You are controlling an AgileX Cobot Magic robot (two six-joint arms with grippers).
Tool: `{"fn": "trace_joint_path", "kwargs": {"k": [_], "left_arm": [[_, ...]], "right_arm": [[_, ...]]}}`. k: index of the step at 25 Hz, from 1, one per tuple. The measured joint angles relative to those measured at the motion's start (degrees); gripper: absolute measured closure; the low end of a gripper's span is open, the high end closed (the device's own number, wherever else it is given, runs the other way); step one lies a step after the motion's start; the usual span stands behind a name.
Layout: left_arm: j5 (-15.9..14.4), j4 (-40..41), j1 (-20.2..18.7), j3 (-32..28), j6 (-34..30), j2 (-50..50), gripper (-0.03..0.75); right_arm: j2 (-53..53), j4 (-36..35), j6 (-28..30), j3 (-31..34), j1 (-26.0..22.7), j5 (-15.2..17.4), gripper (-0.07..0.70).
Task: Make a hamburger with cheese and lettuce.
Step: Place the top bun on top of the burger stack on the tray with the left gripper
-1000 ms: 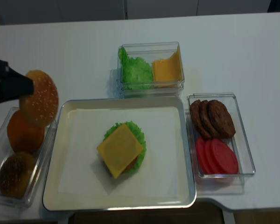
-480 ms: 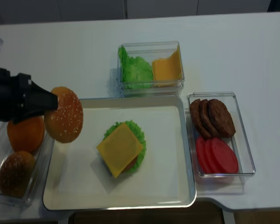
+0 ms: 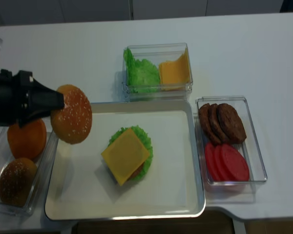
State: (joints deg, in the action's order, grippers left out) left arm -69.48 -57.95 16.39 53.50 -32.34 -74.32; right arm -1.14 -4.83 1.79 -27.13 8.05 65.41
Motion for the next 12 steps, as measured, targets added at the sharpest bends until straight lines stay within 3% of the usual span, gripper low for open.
{"fn": "trace_joint_path", "kwargs": {"k": [6, 12], "left_arm": [[0.37, -8.11, 0.00, -3.61, -4.49, 0.00, 0.541], [1.21, -9.97, -0.47, -6.74, -6.39, 0.00, 0.541]], "right_arm": [[0.00, 0.00, 0.00, 0.00, 0.00, 0.00, 0.153], [0.00, 0.00, 0.00, 0.00, 0.00, 0.00, 0.153]]}}
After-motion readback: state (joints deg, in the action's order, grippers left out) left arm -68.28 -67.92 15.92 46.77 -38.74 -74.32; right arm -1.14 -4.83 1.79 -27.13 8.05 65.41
